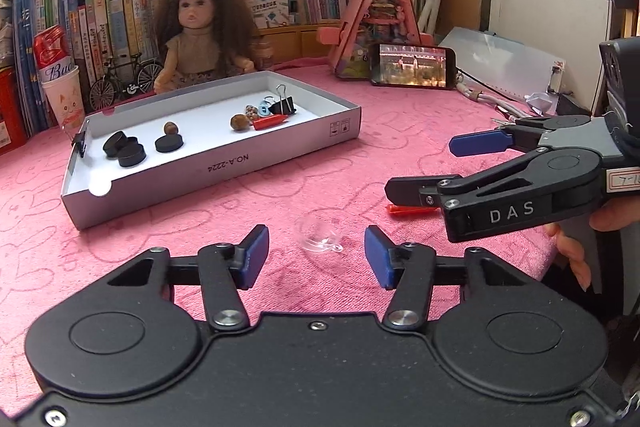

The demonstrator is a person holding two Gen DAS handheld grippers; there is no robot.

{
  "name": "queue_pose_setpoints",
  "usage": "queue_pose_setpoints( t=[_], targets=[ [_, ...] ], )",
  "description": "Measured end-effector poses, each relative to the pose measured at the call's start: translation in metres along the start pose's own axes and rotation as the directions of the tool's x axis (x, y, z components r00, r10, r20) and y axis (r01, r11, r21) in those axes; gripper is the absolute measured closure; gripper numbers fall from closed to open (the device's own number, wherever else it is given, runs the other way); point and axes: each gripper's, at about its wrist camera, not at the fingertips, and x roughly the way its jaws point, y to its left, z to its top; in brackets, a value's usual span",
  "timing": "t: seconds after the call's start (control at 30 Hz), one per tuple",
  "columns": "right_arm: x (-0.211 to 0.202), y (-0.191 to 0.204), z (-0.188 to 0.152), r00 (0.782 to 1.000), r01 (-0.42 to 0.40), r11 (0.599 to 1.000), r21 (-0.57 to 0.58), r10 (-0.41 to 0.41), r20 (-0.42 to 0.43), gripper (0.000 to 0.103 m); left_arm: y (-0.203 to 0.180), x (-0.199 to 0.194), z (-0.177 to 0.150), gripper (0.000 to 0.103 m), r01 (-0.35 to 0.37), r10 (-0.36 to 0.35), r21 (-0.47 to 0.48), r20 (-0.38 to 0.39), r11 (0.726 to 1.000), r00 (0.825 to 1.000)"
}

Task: Organize rigid objects
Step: 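Withdraw both open tools from the tray toward the table, then grasp the small clear plastic cup with the left tool while the right tool grasps the second red marker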

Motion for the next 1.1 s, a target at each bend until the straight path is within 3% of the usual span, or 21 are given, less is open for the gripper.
queue_pose_setpoints(
  t=[0.1,0.17,0.2,0.4,0.6,0.77,1.1],
  targets=[
    [-0.004,-0.001,-0.005,1.000,0.003,1.000,-0.007,-0.003,0.002,0.005,-0.005,0.007,0.001,0.059,-0.010,0.010,0.014,0.004,1.000,1.000],
    [-0.008,-0.002,-0.008,1.000,0.006,1.000,-0.012,-0.006,0.006,0.005,-0.005,0.012,0.001,0.068,-0.019,0.019,0.005,-0.007,1.000,1.000],
    [-0.010,-0.002,-0.010,1.000,0.009,1.000,-0.014,-0.008,0.009,0.005,-0.004,0.015,0.001,0.077,-0.020,0.020,-0.004,-0.016,1.000,1.000],
    [-0.016,0.000,-0.021,0.999,0.044,0.996,-0.072,-0.044,0.005,0.005,0.002,0.015,0.000,0.077,-0.054,0.054,-0.050,-0.010,0.997,0.999],
    [-0.020,0.001,-0.025,0.990,0.143,0.978,-0.148,-0.140,0.034,0.005,0.014,0.009,0.000,0.077,-0.088,0.087,-0.104,-0.005,0.991,0.996],
    [-0.014,-0.004,-0.023,0.984,0.179,0.974,-0.138,-0.176,0.032,0.005,0.021,0.005,-0.007,0.077,-0.114,0.113,-0.149,-0.011,0.982,0.994],
    [0.004,0.002,-0.014,0.988,0.154,0.984,-0.092,-0.154,0.014,0.005,0.026,-0.001,-0.013,0.077,-0.174,0.177,-0.174,0.003,0.969,0.984]
  ],
)
